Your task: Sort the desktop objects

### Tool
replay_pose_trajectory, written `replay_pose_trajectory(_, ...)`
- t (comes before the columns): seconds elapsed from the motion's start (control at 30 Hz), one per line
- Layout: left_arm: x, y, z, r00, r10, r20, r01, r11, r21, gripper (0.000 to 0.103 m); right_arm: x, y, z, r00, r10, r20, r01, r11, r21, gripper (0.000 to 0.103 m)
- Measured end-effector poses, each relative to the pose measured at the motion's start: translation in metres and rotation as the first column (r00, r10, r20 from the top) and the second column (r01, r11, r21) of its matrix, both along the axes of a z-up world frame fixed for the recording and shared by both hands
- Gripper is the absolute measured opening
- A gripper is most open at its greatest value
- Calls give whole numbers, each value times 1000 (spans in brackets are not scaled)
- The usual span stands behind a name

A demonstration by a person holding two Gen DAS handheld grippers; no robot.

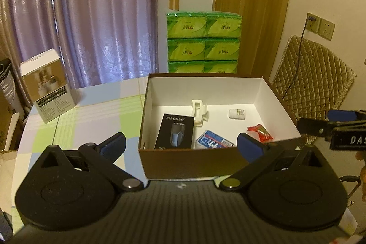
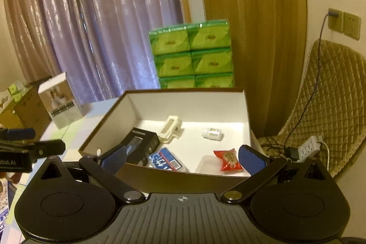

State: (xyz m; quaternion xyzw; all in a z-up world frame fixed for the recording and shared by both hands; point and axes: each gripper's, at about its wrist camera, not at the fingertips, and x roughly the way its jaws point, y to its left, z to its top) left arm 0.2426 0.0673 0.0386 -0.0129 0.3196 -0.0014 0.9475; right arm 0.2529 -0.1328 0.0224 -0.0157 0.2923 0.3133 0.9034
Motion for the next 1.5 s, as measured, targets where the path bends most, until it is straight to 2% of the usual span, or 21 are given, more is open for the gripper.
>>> replay_pose_trajectory(0.17,-27,1,0,1000,18,-6,-18,1000,-6,102,-28,-7,3,997,20,76,-19,1000,-17,101)
replay_pose_trajectory(0.5,-66,1,-14,996,52,-74,-53,999,-13,102,-56,-19,-9,996,65,57,-62,996,-60,101)
replay_pose_trajectory(0.83,-92,10,-43,983,80,-167,-84,996,-17,102,-70,-18,-37,995,94,-28,-97,983,-153,101)
replay_pose_trajectory(1.03,-99,18,-60,971,102,-217,-111,994,-25,101,-72,-8,-58,988,117,-105,-133,977,-167,101)
replay_pose_trajectory(1.5,-95,43,-90,954,152,-258,-172,983,-58,97,-72,31,-98,971,176,-160,-207,957,-202,100)
